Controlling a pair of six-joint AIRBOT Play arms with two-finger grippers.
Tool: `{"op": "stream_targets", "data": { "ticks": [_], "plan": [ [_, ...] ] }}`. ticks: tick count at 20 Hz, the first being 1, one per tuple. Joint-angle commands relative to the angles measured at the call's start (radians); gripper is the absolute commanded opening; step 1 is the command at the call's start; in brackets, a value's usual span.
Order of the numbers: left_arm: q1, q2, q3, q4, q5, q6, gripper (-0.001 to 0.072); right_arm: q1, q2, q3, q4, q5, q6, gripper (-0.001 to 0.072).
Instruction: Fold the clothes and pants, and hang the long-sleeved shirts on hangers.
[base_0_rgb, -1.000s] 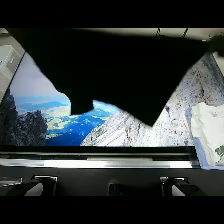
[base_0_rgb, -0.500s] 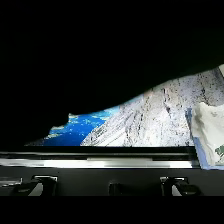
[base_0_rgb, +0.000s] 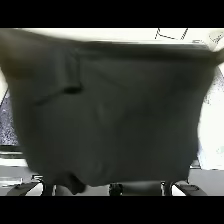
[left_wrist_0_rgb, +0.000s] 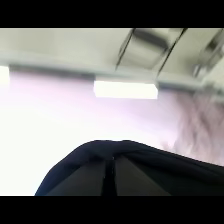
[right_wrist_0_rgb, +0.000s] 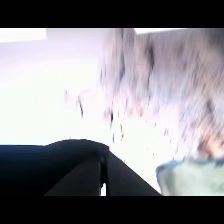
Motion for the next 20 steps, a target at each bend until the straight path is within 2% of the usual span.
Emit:
{"op": "stream_targets", "data": {
  "ticks": [1, 4, 7, 11, 14, 18, 20],
  "plan": [
    [-0.042, -0.189, -0.315, -0.001, 0.127, 0.0, 0.0021, 0.0, -0.227, -0.259, 0.008, -0.153, 0.108, 0.0031],
    [-0.057, -0.419, -0.372, -0.125, 0.259, 0.0, 0.0021, 0.0, -0.453, -0.305, 0.093, -0.346, 0.23, 0.0031],
    [-0.057, -0.579, -0.305, -0.23, 0.355, 0.014, 0.0022, 0.0, -0.56, -0.305, 0.251, -0.578, 0.238, 0.0032],
    [-0.058, -0.666, -0.161, -0.267, 0.442, 0.164, 0.0021, -0.001, -0.571, -0.303, 0.309, -0.881, 0.241, 0.0032],
    [-0.062, -0.677, -0.132, -0.267, 0.544, 0.18, 0.0021, -0.001, -0.573, -0.303, 0.29, -0.956, 0.241, 0.0032],
    [-0.094, -0.695, -0.132, -0.269, 0.557, 0.186, 0.0021, -0.002, -0.561, -0.275, 0.234, -0.974, 0.241, 0.0031],
    [-0.121, -0.697, -0.132, -0.269, 0.611, 0.188, 0.0021, -0.002, -0.559, -0.264, 0.214, -0.996, 0.242, 0.0031]
  ]
}}
